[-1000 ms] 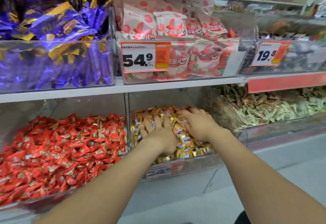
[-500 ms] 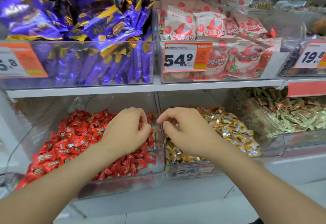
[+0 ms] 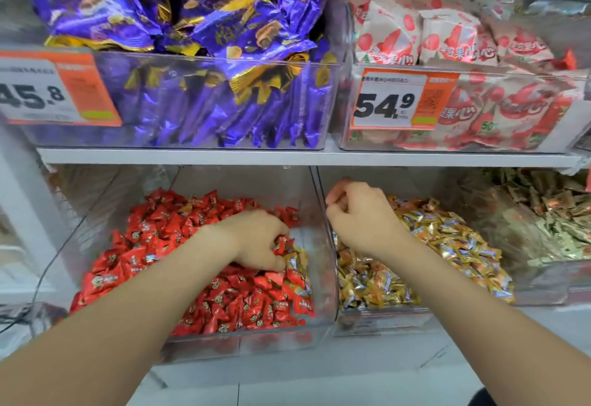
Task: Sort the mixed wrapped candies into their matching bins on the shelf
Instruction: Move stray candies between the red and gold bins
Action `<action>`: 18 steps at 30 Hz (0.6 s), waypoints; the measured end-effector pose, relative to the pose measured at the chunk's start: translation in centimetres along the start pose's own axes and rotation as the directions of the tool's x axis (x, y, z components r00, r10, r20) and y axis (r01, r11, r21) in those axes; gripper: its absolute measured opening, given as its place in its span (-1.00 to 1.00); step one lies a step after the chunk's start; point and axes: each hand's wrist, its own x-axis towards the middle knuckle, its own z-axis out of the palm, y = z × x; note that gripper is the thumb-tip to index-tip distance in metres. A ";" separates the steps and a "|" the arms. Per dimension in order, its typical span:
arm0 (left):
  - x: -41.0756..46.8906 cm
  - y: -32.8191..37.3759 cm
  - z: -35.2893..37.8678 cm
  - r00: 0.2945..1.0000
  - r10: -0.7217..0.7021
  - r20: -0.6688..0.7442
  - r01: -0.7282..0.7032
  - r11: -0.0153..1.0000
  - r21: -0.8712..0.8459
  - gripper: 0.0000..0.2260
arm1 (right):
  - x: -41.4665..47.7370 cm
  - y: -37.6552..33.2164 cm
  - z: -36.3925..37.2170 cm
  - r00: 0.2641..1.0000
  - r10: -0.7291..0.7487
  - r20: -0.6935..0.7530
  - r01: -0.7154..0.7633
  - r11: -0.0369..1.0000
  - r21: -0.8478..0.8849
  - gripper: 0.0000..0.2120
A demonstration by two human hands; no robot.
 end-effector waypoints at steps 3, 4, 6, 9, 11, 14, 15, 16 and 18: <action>-2.4 -0.8 -0.8 0.999 -0.023 0.023 0.024 0.999 -0.042 -0.49 | -0.2 -0.4 0.1 1.000 0.005 -0.030 -0.004 0.999 0.038 -0.87; -3.3 -1.2 -1.1 0.999 -0.029 0.017 0.029 0.999 -0.026 -0.51 | -0.4 -0.7 0.2 0.999 -0.015 -0.039 0.017 0.999 0.048 -0.87; -4.8 -2.3 -1.6 0.998 -0.061 0.006 0.061 0.998 0.003 -0.63 | -0.9 -1.3 0.3 0.995 -0.087 -0.050 0.090 0.994 0.066 -0.82; -6.9 -2.8 -1.9 0.981 -0.189 0.052 0.182 0.976 0.119 -0.51 | -2.0 -2.6 0.6 0.957 -0.286 0.037 0.285 0.958 0.034 -0.74; -7.5 -2.4 -1.6 0.975 -0.221 -0.032 0.222 0.945 0.242 -0.38 | -2.3 -3.4 0.8 0.895 -0.422 0.146 0.428 0.903 -0.014 -0.68; -6.8 -2.0 -1.5 0.957 -0.088 -0.278 0.167 0.947 0.275 -0.54 | -2.0 -4.6 1.2 0.835 -0.417 0.359 0.494 0.855 -0.157 -0.66; -6.3 -2.1 -1.2 0.949 -0.028 -0.313 0.097 0.973 0.207 -0.70 | -1.8 -5.1 1.5 0.826 -0.376 0.420 0.503 0.827 -0.251 -0.66; -5.9 -2.0 -0.9 0.950 -0.001 -0.313 0.029 0.996 0.086 -0.83 | -1.7 -5.4 1.7 0.819 -0.331 0.470 0.515 0.785 -0.344 -0.67; -5.4 -1.8 -0.2 0.980 -0.016 -0.199 -0.019 0.984 -0.175 -0.82 | -1.3 -6.2 2.3 0.820 -0.253 0.513 0.518 0.709 -0.479 -0.78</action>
